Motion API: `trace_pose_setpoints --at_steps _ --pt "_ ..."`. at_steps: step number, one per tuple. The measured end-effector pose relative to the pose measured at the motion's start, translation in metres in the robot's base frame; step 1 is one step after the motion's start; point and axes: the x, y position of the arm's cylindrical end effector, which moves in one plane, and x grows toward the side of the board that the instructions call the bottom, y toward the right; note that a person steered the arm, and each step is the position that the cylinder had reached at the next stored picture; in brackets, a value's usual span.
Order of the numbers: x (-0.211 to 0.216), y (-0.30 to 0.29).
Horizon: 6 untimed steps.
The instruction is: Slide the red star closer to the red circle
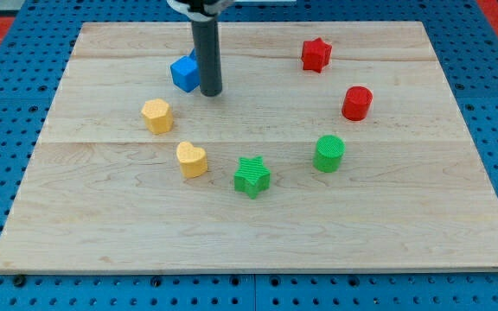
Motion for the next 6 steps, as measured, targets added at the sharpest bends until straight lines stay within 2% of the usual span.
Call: trace_pose_setpoints --at_steps 1,2,3,4,6 --pt "-0.034 -0.004" --pt "-0.073 0.029" --pt "-0.085 0.088" --pt "-0.079 0.158" --pt "-0.083 0.197"
